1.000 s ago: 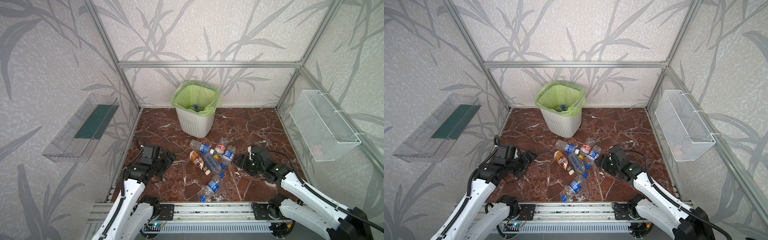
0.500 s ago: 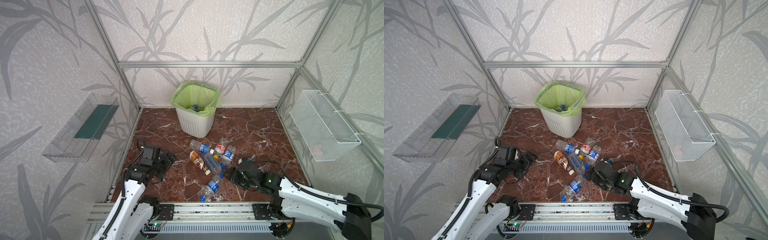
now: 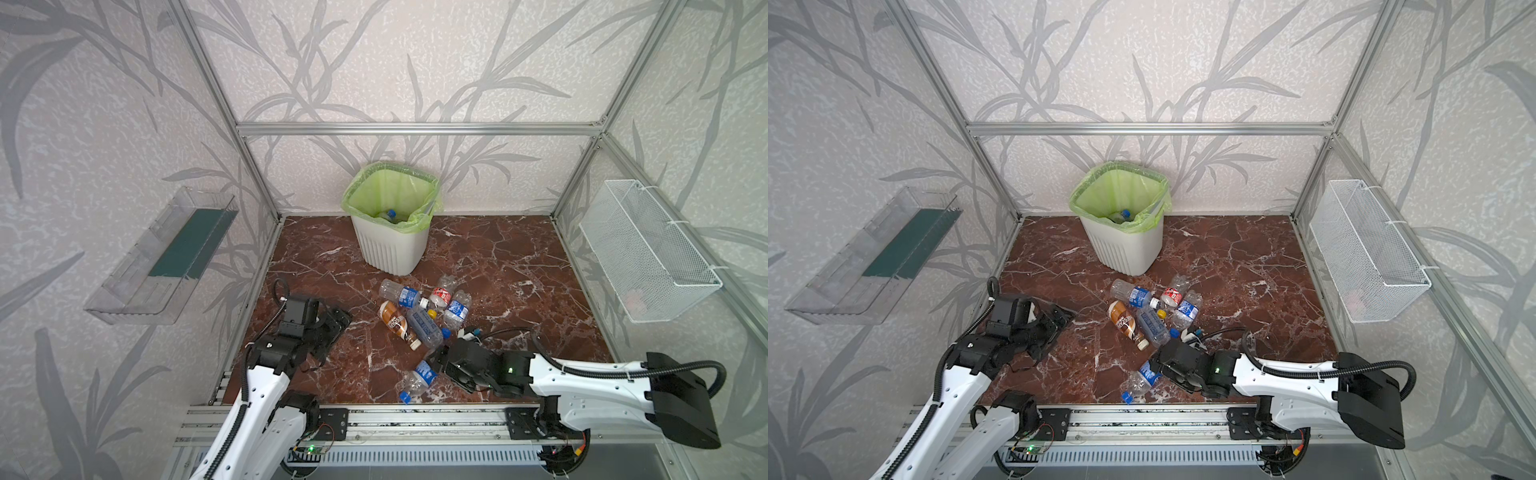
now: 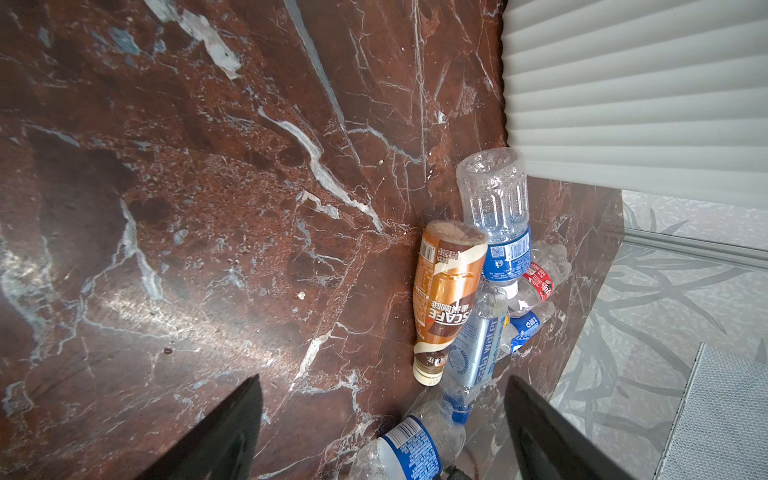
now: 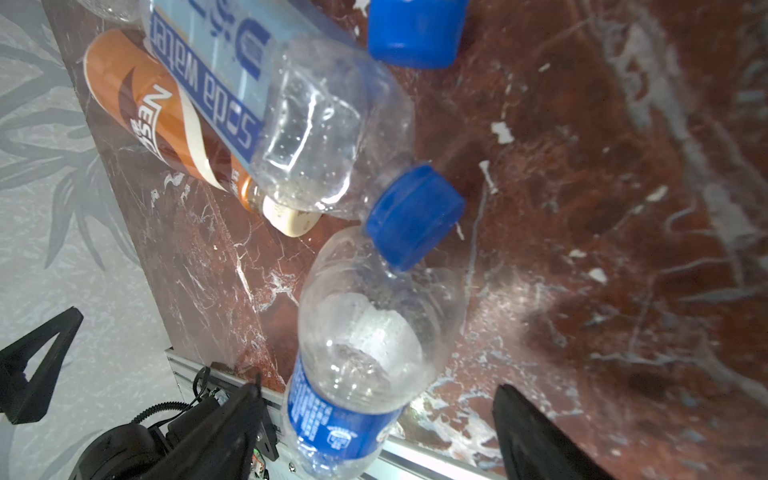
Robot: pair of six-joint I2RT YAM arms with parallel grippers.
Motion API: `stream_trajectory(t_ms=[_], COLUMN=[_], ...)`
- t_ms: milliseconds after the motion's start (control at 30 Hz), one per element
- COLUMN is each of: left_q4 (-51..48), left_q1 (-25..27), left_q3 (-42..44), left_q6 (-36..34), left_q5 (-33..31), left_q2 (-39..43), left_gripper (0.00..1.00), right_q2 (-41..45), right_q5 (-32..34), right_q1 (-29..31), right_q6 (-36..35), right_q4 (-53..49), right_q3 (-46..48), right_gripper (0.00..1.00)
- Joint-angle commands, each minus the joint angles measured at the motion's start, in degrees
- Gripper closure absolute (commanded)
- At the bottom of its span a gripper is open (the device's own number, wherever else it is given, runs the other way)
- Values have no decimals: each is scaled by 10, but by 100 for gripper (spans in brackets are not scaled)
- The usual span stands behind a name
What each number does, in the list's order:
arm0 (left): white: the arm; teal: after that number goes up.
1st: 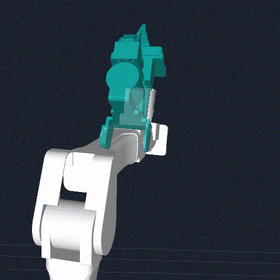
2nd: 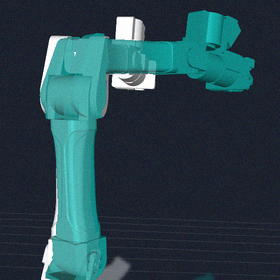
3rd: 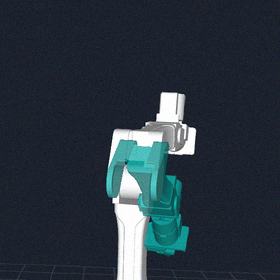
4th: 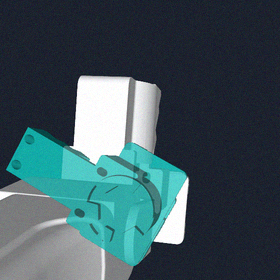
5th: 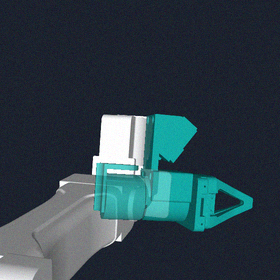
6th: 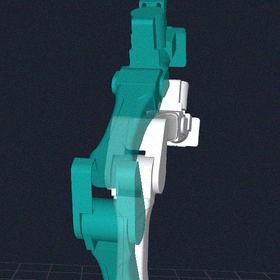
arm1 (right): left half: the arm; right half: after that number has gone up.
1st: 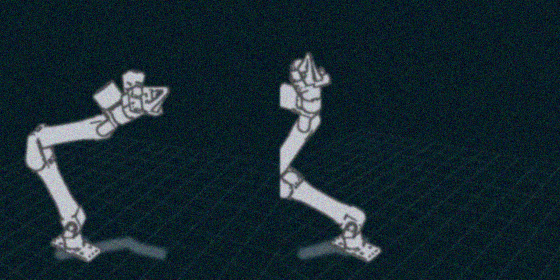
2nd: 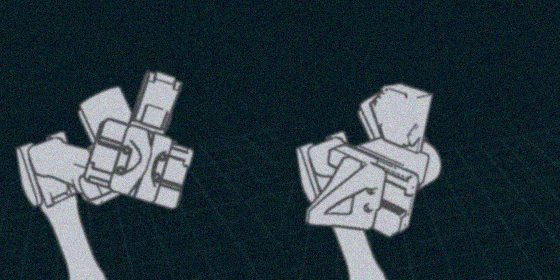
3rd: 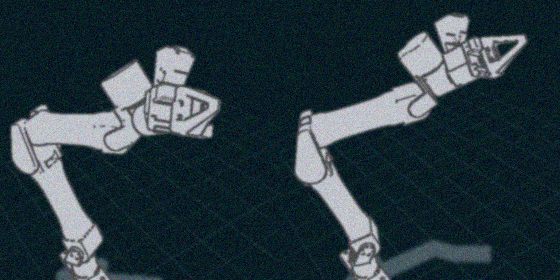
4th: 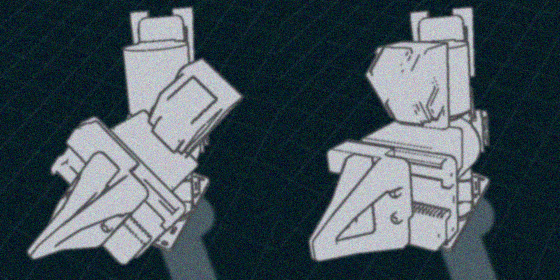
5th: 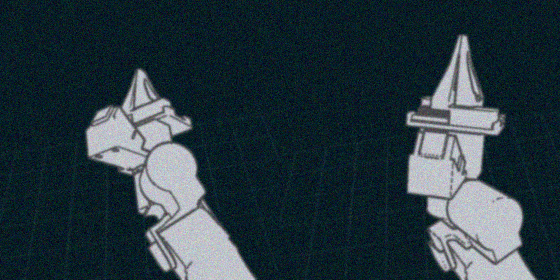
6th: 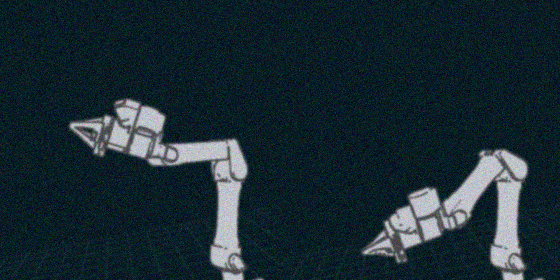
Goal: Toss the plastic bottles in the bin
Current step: 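Lower the right gripper onto the blue-labelled clear bottle nearest the robot, then close the right gripper on the blue-labelled bottle and lift it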
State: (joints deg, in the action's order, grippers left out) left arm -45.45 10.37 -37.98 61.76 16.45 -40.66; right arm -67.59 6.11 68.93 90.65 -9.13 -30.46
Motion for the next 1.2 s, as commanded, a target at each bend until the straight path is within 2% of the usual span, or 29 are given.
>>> stream_trajectory(t_ms=[0, 633, 667, 733, 967, 1167], left_q4=[-6, 7, 8, 8, 10, 15], left_q1=[-2, -2, -3, -2, -2, -3], left_q3=[7, 22, 24, 25, 27, 28], left_q6=[7, 8, 8, 9, 10, 11], left_q5=[-3, -1, -1, -1, -4, -5], left_q2=[5, 4, 4, 5, 3, -4], left_gripper=[9, 9, 9, 9, 9, 9], right_q2=[-19, -102, -104, -106, -77, -9], right_q5=[9, -17, -17, -16, 11, 51], right_q1=[6, 9, 10, 9, 9, 9], right_q6=[8, 20, 26, 32, 50, 56], right_q4=[29, 74, 77, 87, 87, 39], right_q3=[-21, -24, -20, -13, 16, 50], right_gripper=[12, 16, 21, 26, 34, 36])
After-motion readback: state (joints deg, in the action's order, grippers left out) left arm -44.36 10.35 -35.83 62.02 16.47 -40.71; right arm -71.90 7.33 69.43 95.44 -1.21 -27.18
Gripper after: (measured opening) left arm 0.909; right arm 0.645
